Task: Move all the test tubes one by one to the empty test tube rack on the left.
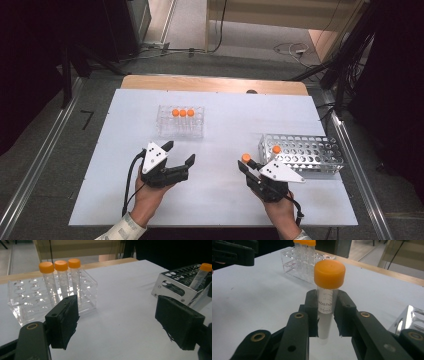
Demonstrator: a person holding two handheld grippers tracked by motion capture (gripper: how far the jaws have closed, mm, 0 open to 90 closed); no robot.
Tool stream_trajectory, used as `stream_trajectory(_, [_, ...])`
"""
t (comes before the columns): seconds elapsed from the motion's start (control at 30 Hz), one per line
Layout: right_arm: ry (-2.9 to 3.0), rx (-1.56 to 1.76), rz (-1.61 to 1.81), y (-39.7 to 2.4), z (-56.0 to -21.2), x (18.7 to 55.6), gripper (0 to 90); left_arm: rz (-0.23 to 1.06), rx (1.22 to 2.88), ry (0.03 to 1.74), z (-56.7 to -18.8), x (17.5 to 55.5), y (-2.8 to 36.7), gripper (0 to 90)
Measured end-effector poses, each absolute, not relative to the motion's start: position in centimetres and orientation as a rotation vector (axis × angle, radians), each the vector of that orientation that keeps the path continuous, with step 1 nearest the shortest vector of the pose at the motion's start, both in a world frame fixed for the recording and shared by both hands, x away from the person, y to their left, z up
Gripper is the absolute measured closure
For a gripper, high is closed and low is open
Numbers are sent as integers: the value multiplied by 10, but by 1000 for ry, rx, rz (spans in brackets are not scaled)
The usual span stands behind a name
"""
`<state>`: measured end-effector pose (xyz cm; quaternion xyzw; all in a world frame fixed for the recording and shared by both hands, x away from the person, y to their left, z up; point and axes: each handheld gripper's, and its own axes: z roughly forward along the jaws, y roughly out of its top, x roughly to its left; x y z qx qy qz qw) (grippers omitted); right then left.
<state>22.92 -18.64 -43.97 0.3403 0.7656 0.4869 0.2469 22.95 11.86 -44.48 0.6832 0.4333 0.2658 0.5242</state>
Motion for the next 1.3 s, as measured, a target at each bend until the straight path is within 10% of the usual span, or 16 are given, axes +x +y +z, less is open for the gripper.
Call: stream_trajectory(1.3, [2198, 824, 1361, -117, -446, 247, 718, 553, 1626, 902, -429, 219, 102, 301])
